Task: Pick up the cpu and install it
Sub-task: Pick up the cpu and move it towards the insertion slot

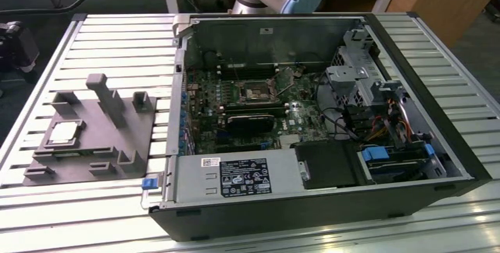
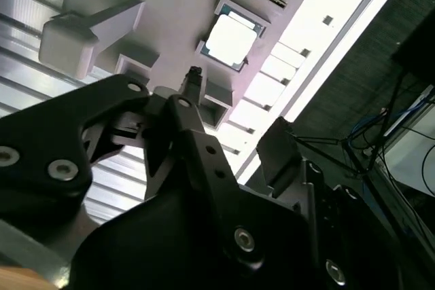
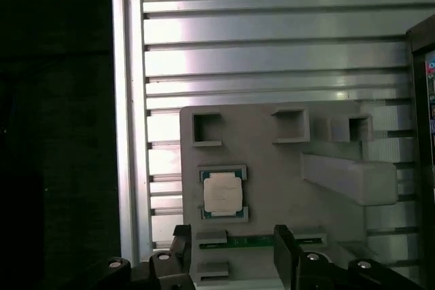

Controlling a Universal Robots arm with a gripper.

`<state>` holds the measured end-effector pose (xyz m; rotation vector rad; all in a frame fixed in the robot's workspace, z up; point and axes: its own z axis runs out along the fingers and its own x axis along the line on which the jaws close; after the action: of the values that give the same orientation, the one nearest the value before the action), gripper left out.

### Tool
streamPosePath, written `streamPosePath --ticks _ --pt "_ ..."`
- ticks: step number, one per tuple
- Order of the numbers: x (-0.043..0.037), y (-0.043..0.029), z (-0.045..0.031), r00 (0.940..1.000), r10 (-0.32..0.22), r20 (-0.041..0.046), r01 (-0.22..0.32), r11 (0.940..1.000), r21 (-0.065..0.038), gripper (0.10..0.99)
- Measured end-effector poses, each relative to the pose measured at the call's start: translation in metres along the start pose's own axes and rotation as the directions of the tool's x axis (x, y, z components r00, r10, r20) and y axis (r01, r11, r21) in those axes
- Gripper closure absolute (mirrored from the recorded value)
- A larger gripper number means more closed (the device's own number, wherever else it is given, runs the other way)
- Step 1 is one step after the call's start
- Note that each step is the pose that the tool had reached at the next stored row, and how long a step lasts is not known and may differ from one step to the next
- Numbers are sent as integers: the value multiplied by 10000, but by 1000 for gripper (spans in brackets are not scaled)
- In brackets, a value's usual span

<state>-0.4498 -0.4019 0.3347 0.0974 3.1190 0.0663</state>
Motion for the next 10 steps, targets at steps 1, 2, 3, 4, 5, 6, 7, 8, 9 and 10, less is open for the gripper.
streamPosePath --ticks 1,2,3,4,5,6,7,8,9,10 --pt "0 -1 18 10000 -39 -2 39 10000 -1 447" --pt "1 -2 36 10000 -66 -3 66 10000 -2 447" --pt "1 -3 54 10000 -83 -3 83 10000 -2 380" --pt "1 -3 70 10000 -95 -3 95 10000 -3 380" --pt "1 -4 82 10000 -99 -3 99 10000 -3 380" --pt "2 -4 91 10000 -99 -3 99 10000 -3 380" --pt "1 -4 96 10000 -100 -5 100 10000 -2 380" --pt "2 -5 103 9999 -100 -5 100 10000 -2 380" --pt "2 -5 109 9999 -100 -4 100 10000 -3 380" --pt "2 -5 115 9999 -100 -5 100 9999 -2 380"
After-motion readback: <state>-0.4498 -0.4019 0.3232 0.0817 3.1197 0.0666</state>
